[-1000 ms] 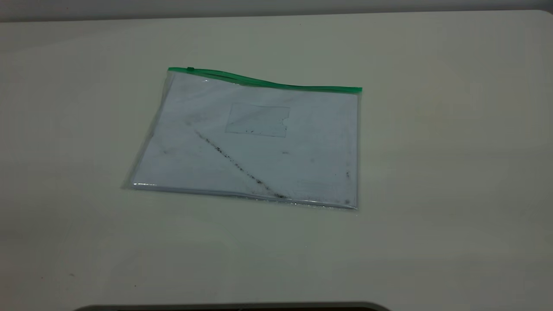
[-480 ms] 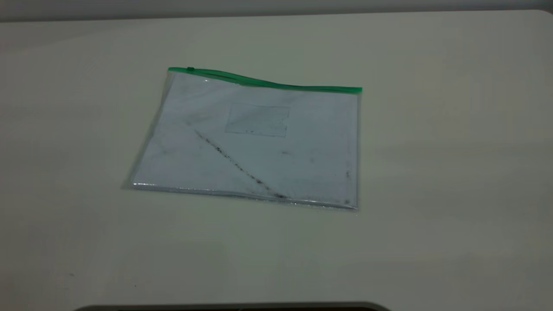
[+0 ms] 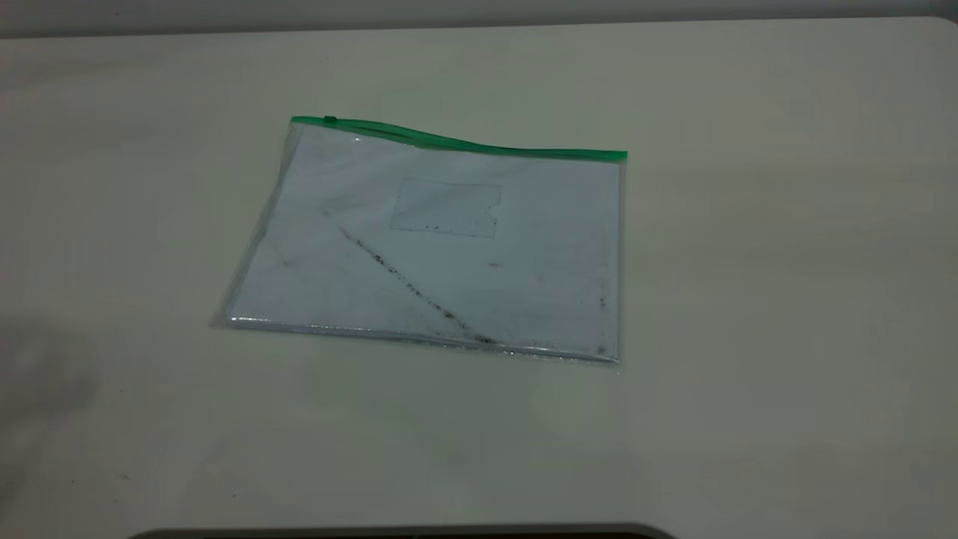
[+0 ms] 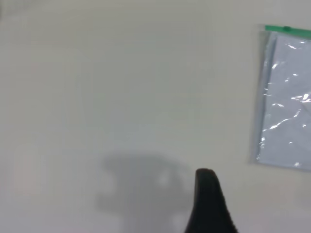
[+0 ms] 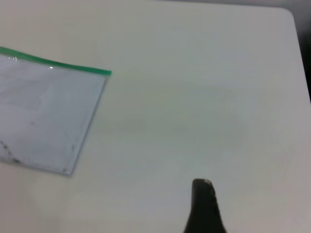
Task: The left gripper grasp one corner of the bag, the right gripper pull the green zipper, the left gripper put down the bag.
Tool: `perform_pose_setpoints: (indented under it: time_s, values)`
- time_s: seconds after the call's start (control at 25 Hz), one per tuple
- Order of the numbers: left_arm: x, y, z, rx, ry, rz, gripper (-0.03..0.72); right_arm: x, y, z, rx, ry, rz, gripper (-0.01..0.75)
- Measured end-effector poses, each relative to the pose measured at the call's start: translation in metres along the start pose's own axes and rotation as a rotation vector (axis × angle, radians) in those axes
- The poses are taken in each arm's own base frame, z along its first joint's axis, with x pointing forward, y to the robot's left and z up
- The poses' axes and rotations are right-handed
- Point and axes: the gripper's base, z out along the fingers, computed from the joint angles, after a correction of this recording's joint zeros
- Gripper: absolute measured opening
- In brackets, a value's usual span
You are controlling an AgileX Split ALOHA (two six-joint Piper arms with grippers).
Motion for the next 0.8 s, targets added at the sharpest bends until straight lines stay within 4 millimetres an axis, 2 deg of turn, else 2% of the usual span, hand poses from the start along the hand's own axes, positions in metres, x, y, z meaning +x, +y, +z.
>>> perform_pose_setpoints:
  time_s: [0.24, 0.48, 0.68, 0.8]
  values:
    - [-0.037, -0.008, 0.063, 0.097, 0.038, 0.006, 0.577, -0.012, 0.000, 0.026, -0.006, 0.103, 0.006, 0.582]
    - [-0.061, -0.011, 0.132, 0.140, 0.139, 0.026, 0.577, -0.018, 0.001, 0.048, -0.026, 0.176, -0.014, 0.580]
    - [-0.066, -0.014, 0.196, 0.182, 0.234, 0.045, 0.577, -0.021, 0.001, 0.062, -0.033, 0.215, -0.014, 0.580]
    - [-0.065, -0.023, 0.231, 0.254, 0.272, 0.051, 0.577, -0.021, 0.001, 0.065, -0.034, 0.229, -0.017, 0.579]
